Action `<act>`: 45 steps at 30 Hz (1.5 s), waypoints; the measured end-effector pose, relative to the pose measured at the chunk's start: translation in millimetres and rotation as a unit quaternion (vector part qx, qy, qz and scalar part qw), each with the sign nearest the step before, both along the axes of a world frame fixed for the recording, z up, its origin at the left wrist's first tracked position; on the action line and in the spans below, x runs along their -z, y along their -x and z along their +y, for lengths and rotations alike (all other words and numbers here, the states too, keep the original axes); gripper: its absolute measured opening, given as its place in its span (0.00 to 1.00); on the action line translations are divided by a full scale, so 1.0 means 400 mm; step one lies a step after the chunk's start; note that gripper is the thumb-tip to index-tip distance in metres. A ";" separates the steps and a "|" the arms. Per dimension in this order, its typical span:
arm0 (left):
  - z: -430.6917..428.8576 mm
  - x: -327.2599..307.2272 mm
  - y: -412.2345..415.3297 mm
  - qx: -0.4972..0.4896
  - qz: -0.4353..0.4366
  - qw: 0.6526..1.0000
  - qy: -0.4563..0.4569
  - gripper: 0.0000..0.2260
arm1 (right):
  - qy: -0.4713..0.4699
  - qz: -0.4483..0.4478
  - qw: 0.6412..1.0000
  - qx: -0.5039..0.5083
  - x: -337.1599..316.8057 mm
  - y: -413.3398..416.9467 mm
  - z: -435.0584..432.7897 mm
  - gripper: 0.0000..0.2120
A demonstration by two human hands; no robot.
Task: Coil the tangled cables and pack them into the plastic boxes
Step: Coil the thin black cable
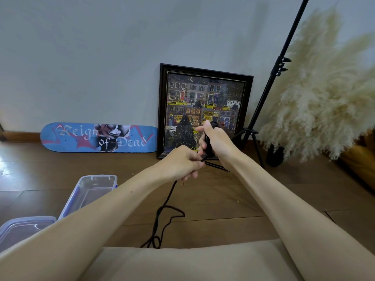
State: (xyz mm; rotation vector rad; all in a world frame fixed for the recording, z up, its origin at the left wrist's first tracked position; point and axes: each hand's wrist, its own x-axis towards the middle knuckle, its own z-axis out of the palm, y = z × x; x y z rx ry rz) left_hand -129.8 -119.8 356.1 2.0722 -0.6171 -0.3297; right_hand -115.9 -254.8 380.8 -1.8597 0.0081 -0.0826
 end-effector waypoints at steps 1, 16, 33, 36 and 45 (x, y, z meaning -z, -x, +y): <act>-0.001 -0.001 -0.001 -0.006 -0.007 1.000 -0.005 0.08 | 0.021 0.006 1.000 -0.002 0.001 0.000 0.002 0.21; 0.034 -0.012 -0.021 -0.007 -0.287 0.949 -0.128 0.22 | 0.222 0.264 0.912 -0.224 -0.009 0.043 -0.006 0.32; 0.093 0.011 -0.109 -0.024 -0.160 0.986 0.028 0.15 | -0.155 0.262 0.907 -0.291 -0.026 0.039 -0.042 0.14; 0.078 0.033 -0.099 -0.038 -0.154 0.987 -0.003 0.06 | -0.293 0.268 0.879 -0.263 -0.029 0.045 -0.032 0.16; 0.009 0.049 -0.080 -0.040 -0.105 0.994 -0.012 0.12 | -0.525 0.143 0.824 -0.159 -0.035 0.050 0.012 0.23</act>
